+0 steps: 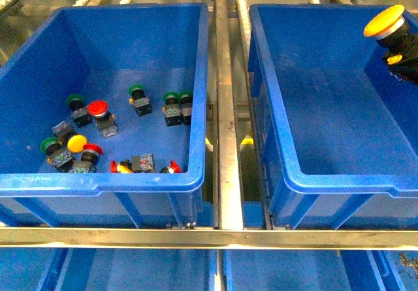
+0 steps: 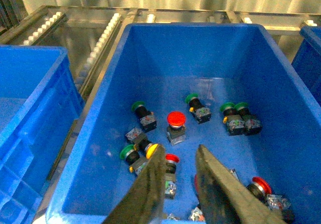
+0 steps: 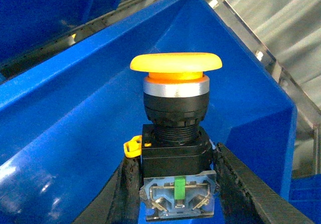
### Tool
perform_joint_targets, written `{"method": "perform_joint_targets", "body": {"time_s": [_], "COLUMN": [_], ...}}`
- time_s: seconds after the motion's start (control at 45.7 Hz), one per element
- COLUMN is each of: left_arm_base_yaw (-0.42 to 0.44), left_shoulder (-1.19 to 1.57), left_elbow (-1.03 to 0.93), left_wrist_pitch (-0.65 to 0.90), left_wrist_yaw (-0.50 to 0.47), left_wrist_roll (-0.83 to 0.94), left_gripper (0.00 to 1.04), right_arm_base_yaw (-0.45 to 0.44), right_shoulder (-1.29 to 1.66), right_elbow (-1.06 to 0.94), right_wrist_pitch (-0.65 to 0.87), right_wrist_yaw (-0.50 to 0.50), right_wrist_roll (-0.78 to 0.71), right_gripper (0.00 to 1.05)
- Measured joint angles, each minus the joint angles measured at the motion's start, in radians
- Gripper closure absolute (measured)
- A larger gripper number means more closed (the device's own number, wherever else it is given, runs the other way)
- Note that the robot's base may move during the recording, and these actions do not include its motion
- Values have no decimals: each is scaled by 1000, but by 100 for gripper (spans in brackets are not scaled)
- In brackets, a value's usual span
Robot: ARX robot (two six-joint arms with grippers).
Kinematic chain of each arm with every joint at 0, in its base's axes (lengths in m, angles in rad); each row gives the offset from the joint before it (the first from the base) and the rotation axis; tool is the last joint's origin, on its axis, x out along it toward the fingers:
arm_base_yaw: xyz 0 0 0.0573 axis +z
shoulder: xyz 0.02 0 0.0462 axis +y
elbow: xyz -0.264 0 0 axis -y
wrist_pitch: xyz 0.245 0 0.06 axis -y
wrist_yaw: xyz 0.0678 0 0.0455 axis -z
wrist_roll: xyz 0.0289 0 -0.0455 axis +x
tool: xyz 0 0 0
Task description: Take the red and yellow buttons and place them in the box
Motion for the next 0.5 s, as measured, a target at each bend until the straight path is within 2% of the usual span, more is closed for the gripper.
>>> {"method": "perform_joint_targets", "body": {"time_s": [0.109,0.263,0.328,0.503], "left_arm_base_yaw": [19,45,91,123], "left_shoulder": [-83,-222,-277,-437], "left_elbow": [-41,-90,-106,-137], "left_wrist_pitch": [-42,-129,-171,-295], "left_wrist_yaw": [19,46,110,123], "left_wrist_roll": [4,10,13,13], "left_gripper": [103,103,103,103], "right_arm_base_yaw": [7,15,14,8], "right_shoulder": [-14,-39,-44,-59], "right_elbow": [-7,-34,-42,-53], "right_wrist_pitch": [-5,-5,-5,-16], "right_wrist_yaw": [5,7,7,6], "right_wrist_roll": [8,24,27,31], "right_gripper": [71,71,71,71]}}
